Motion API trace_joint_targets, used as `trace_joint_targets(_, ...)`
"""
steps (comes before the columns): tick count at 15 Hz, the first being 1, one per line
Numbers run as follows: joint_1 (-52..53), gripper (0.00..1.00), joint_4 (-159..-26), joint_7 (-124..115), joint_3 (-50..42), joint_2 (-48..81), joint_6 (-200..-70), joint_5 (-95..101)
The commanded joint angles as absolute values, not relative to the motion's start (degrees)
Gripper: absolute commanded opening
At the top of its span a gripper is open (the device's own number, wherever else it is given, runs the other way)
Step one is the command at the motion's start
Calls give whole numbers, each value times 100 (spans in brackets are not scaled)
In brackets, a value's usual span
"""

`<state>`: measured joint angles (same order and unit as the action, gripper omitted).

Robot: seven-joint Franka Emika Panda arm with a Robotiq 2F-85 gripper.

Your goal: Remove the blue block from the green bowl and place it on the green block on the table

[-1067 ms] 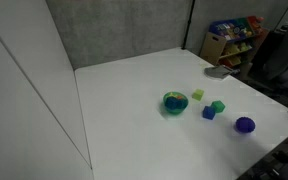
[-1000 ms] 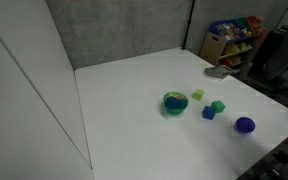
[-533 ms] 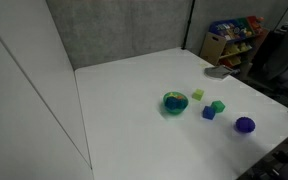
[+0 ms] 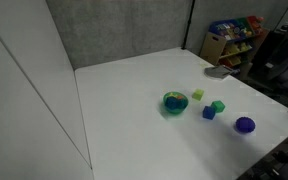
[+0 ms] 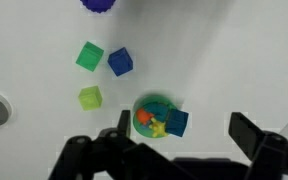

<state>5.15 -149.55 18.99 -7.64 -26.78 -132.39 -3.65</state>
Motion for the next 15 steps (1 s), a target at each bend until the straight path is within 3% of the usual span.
trace_joint_targets(1, 571, 100, -14111, 1797, -664, -1510, -13413, -627)
trace_joint_targets(15, 232, 100, -11458, 1929, 285, 2000, -13540, -1675)
